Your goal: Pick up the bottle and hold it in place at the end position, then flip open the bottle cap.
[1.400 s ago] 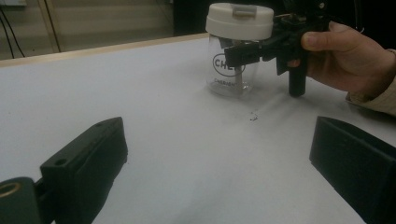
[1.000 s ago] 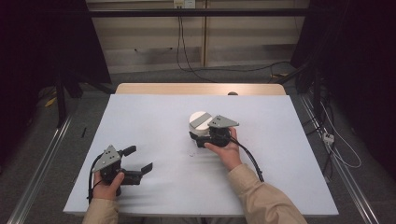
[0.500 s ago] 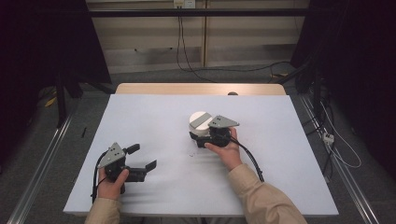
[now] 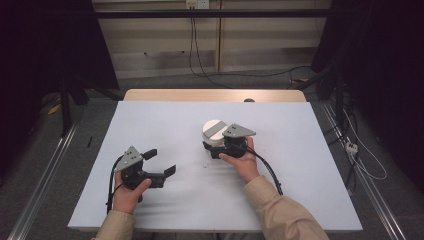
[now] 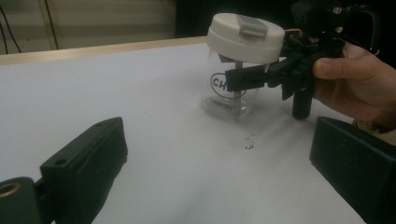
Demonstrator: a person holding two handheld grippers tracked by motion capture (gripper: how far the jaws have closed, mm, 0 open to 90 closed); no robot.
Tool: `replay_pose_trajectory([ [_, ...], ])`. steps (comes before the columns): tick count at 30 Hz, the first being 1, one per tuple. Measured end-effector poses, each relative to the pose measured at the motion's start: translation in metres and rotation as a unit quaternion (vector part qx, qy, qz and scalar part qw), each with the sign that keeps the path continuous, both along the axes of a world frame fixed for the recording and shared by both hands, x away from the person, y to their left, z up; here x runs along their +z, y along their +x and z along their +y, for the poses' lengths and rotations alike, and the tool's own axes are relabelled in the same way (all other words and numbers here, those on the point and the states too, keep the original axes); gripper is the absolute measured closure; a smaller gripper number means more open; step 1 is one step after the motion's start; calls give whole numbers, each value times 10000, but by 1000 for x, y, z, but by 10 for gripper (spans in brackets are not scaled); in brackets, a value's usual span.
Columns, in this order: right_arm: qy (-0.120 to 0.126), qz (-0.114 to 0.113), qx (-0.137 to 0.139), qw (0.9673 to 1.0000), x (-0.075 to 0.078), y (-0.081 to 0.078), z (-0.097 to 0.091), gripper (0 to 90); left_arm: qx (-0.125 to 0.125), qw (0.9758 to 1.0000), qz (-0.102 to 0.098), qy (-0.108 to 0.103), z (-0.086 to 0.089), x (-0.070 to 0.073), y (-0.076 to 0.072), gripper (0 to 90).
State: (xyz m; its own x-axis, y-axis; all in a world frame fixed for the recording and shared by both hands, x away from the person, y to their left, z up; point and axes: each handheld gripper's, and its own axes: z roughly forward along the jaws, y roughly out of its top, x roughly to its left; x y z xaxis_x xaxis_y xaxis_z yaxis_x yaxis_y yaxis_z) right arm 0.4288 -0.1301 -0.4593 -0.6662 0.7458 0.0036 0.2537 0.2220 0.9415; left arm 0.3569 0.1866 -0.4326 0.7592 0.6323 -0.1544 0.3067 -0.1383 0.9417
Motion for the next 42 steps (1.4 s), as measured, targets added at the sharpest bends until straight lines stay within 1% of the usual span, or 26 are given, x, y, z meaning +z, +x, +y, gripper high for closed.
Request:
replay_pose_trajectory([
  [2, 6, 1, 1, 10000, 0, 0, 0, 190, -28, 10000, -21, 11, -2, 1, 1, 37],
  [7, 48, 18, -16, 10000, -1, 1, 0, 189, -49, 10000, 18, 52, -6, 2, 3, 37],
  [12, 39, 22, -11, 10000, -1, 1, 0, 190, -25, 10000, 81, -39, -8, 3, 5, 38],
  [20, 43, 28, -15, 10000, 0, 1, 0, 189, -86, 9999, 86, -21, -16, 7, 8, 44],
  [25, 35, 28, -17, 10000, 0, 1, 0, 190, -68, 9999, 71, -64, -18, 9, 10, 47],
  [30, 24, 21, -18, 10000, 0, 1, 0, 190, -108, 9999, 80, -57, -21, 12, 13, 49],
  [33, 11, 20, -26, 10000, 0, 0, 1, 190, -92, 9999, 76, -117, -23, 14, 15, 50],
  [37, 10, 19, -39, 10000, 0, 0, 1, 190, -66, 9999, 99, -87, -26, 16, 18, 54],
  [39, 24, 25, -28, 10000, 0, 1, 0, 189, -51, 9999, 117, -112, -27, 17, 20, 57],
  [42, 24, 21, -31, 10000, -1, 1, 1, 190, -24, 9999, 141, -70, -30, 18, 22, 63],
])
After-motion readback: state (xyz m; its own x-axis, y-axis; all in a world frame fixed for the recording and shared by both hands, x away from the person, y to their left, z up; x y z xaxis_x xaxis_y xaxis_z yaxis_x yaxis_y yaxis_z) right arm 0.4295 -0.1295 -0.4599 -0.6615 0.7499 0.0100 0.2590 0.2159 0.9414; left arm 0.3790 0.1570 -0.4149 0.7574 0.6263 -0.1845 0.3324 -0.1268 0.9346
